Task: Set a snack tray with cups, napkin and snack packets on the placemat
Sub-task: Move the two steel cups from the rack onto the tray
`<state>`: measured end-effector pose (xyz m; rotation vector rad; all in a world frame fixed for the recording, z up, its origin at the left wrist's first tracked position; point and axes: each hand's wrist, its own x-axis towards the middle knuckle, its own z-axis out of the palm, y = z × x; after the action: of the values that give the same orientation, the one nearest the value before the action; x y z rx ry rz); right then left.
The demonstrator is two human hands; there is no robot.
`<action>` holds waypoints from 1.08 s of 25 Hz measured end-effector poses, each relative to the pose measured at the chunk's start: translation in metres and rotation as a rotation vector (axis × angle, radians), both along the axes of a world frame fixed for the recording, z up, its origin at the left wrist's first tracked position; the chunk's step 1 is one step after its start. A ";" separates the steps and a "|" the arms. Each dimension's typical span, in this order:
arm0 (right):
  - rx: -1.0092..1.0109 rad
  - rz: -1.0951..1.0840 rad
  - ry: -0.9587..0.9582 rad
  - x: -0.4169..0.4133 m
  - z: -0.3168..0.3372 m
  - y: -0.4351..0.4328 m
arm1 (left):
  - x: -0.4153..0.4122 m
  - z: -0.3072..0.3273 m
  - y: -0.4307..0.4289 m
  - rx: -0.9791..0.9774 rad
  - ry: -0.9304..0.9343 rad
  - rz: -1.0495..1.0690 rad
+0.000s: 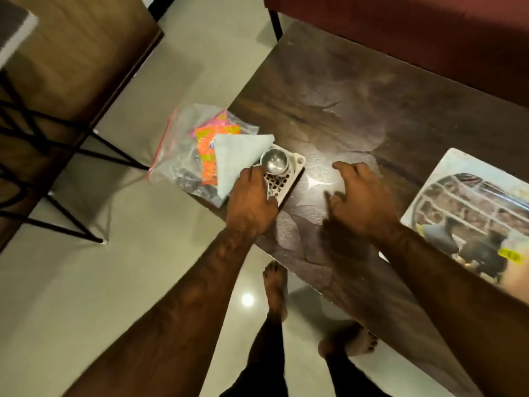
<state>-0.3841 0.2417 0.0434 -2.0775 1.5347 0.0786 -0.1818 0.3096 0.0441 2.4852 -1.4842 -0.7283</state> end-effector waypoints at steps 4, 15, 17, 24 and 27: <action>0.075 0.072 -0.033 0.044 -0.004 0.002 | 0.032 -0.011 0.009 0.060 0.029 0.030; 0.117 0.183 -0.016 0.124 -0.040 0.017 | 0.070 -0.051 -0.008 0.176 0.195 -0.003; 0.121 0.162 -0.040 0.129 -0.043 0.019 | 0.075 -0.054 -0.010 0.166 0.207 -0.011; 0.088 0.084 -0.100 0.131 -0.043 0.021 | 0.083 -0.049 -0.008 0.087 0.278 -0.028; 0.062 0.070 -0.133 0.127 -0.041 0.023 | 0.080 -0.044 -0.008 0.076 0.326 -0.027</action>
<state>-0.2566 0.2651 0.0026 -2.0446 1.3645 0.0133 -0.1019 0.3020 -0.0002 2.2610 -1.3949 -1.1500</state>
